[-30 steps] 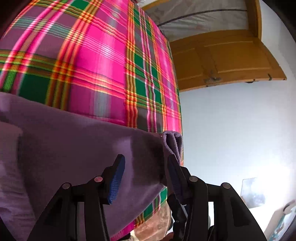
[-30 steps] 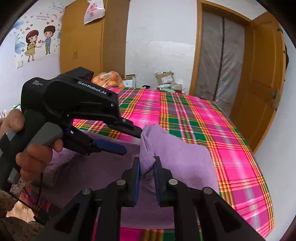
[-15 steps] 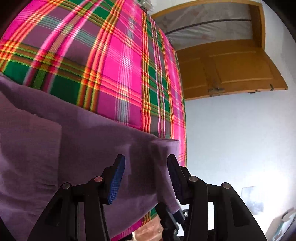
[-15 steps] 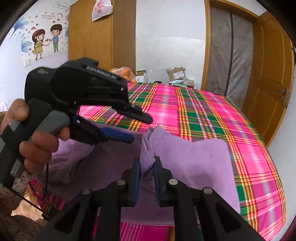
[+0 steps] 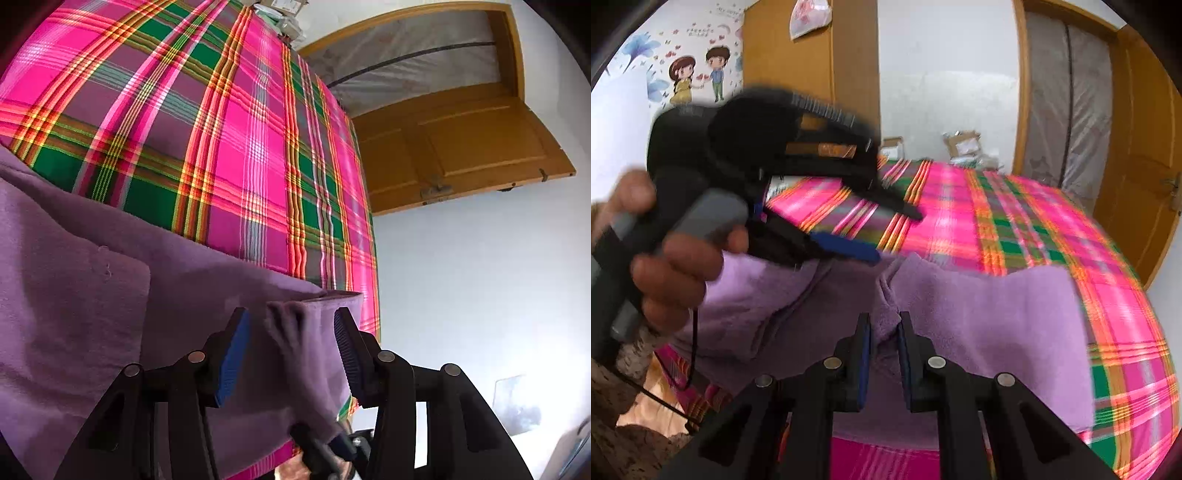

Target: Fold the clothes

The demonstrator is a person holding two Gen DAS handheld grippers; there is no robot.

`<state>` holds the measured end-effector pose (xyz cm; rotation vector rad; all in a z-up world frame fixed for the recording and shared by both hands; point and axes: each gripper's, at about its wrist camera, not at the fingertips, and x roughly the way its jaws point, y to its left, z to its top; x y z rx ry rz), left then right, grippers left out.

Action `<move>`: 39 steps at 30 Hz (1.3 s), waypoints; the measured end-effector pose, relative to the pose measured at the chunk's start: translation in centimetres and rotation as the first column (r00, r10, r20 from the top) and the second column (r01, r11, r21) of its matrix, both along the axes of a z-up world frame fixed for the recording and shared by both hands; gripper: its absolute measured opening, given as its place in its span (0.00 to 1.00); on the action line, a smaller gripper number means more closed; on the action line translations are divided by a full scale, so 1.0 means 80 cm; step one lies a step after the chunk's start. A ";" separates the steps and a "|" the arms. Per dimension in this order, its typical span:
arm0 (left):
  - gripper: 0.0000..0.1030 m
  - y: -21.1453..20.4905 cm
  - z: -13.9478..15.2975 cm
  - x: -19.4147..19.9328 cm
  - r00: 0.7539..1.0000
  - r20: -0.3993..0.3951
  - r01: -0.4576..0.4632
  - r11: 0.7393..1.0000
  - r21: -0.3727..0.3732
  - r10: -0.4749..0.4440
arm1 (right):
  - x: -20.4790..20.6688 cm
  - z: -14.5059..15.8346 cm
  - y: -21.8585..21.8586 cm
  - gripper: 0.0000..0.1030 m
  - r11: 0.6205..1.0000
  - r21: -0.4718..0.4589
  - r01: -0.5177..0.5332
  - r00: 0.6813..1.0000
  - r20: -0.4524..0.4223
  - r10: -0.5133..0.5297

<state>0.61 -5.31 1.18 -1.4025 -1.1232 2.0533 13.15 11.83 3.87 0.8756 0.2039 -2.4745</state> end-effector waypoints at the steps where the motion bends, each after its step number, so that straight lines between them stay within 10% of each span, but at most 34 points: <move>1: 0.48 -0.001 0.000 0.000 1.000 -0.001 -0.001 1.000 -0.002 0.001 | -0.001 -0.005 -0.003 0.14 1.000 0.001 -0.007 1.000 0.012 0.007; 17: 0.48 -0.004 0.012 0.002 0.998 -0.040 -0.041 0.999 -0.023 0.040 | -0.004 -0.002 0.029 0.20 0.987 -0.145 -0.066 0.990 0.111 0.082; 28: 0.48 0.039 0.018 0.003 0.994 -0.081 0.062 0.996 -0.071 -0.068 | -0.046 0.001 0.116 0.20 0.950 -0.084 0.302 0.951 0.095 -0.294; 39: 0.48 0.053 -0.016 0.000 0.995 -0.012 0.093 0.988 -0.121 -0.095 | -0.073 -0.020 0.127 0.20 0.947 -0.082 0.310 0.941 0.171 -0.293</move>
